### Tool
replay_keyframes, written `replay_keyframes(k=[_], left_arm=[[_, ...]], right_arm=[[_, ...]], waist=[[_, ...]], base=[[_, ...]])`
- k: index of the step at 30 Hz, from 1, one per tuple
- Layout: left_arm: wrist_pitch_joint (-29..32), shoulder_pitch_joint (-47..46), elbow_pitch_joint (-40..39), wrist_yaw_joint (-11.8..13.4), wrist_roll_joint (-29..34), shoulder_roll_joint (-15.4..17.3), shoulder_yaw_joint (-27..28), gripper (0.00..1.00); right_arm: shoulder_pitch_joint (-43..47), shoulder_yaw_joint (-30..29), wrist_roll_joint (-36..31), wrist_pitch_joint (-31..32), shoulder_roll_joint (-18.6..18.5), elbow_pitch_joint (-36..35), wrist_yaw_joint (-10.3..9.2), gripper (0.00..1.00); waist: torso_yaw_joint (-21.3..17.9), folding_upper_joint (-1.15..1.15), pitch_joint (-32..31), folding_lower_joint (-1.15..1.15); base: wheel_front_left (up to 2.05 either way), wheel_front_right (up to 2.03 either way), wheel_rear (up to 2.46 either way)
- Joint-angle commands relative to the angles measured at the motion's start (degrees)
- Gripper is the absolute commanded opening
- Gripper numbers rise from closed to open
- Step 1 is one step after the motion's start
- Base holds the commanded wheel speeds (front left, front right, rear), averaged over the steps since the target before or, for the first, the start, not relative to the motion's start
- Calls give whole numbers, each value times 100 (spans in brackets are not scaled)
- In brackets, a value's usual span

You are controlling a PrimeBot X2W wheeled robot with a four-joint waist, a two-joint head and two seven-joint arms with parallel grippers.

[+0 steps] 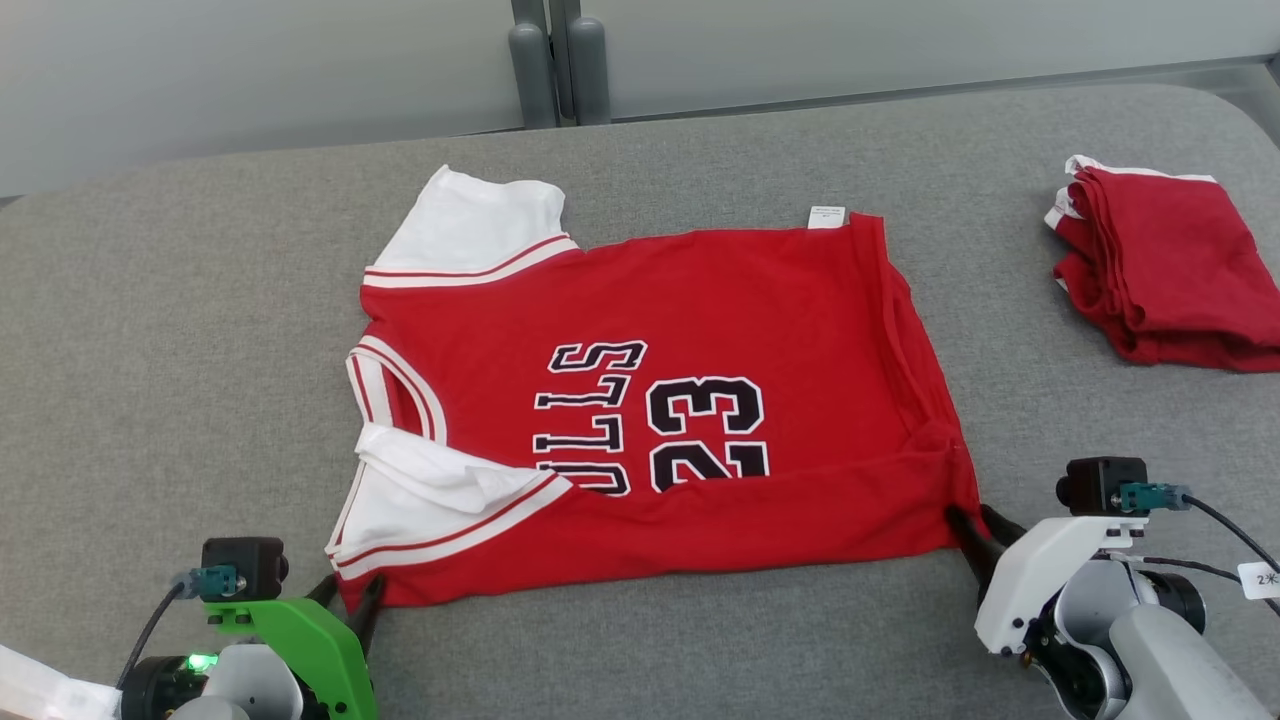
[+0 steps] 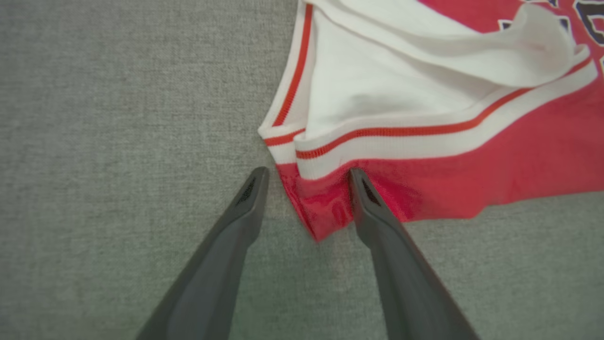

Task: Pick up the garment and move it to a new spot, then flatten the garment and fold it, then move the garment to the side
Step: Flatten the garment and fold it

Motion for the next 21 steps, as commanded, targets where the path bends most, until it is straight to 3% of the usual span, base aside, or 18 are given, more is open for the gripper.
replay_keyframes(k=[1,9,15,21], left_arm=[[55,-26,70,-40,-30,-53,-53,0],[280,342,-223,-30,-147,168,-75,0],[653,882,-915,270,-239,459,-19,0],[1167,1512,-1666,570,-425,724,24,0]], right_arm=[[25,64,18,-1,52,33,1,0],[245,30,126,-36,-241,-283,-1,0],[818,-227,284,395,-479,-790,-5,0],[1470,-686,319,1182,-406,-1315,-6,0]], waist=[[11,0,-32,0],[73,0,-284,0],[133,0,-422,0],[111,0,-446,0]], base=[[0,0,0],[0,0,0],[0,0,0],[0,0,0]])
